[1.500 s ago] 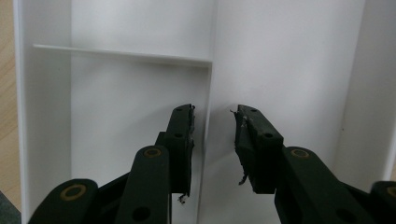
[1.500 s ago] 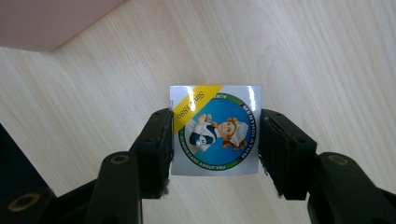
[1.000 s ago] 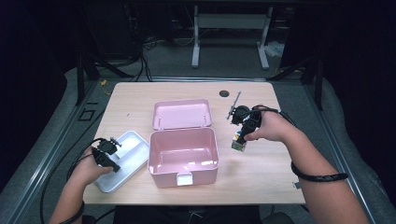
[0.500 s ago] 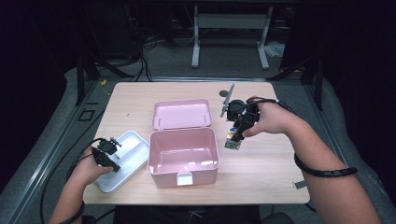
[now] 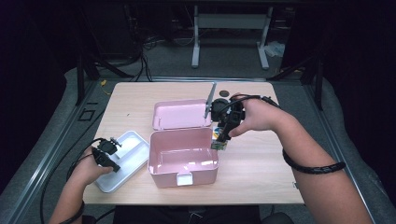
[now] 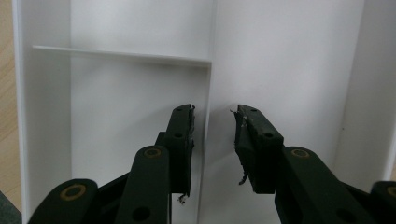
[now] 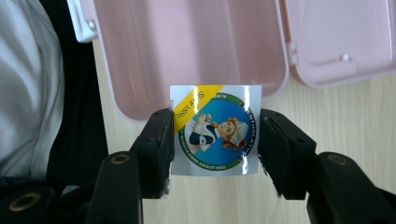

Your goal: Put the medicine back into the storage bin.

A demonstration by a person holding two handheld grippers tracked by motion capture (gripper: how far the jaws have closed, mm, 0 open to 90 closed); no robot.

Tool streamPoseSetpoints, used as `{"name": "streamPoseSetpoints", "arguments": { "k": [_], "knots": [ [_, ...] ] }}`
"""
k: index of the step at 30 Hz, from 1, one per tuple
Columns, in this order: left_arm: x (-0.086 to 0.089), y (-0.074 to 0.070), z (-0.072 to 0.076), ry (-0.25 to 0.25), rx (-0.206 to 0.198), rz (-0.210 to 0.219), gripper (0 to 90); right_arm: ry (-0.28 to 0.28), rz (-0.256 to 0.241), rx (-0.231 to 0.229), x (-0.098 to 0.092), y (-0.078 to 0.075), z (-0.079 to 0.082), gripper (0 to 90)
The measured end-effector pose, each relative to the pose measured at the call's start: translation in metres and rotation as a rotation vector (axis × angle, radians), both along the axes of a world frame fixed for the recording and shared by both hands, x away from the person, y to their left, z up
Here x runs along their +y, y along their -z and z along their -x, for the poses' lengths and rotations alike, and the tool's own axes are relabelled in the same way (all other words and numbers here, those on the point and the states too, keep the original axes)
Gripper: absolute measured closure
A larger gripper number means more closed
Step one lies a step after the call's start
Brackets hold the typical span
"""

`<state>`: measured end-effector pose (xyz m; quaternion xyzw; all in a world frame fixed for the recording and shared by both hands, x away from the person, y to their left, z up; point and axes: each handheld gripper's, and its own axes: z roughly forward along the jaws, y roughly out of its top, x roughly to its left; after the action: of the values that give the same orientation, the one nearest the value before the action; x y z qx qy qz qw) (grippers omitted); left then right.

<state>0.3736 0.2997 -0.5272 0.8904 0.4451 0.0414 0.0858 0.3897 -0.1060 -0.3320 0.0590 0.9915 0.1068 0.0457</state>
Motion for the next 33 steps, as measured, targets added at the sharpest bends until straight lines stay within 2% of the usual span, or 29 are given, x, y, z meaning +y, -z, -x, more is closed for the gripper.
{"name": "streamPoseSetpoints", "arguments": {
  "k": [7, 15, 33],
  "knots": [
    [0.000, 0.000, 0.000, 0.002, 0.001, 0.001, 66.5, -0.047, 0.003, -0.005, 0.026, 0.006, 0.000, 46.7],
    [0.000, 0.000, 0.000, 0.002, 0.001, 0.000, 66.4, -0.055, 0.010, 0.003, 0.035, 0.020, -0.001, 46.6],
    [0.000, 0.000, 0.000, 0.003, 0.000, 0.000, 66.4, -0.041, 0.041, 0.041, 0.048, 0.079, -0.007, 46.6]
  ]
}}
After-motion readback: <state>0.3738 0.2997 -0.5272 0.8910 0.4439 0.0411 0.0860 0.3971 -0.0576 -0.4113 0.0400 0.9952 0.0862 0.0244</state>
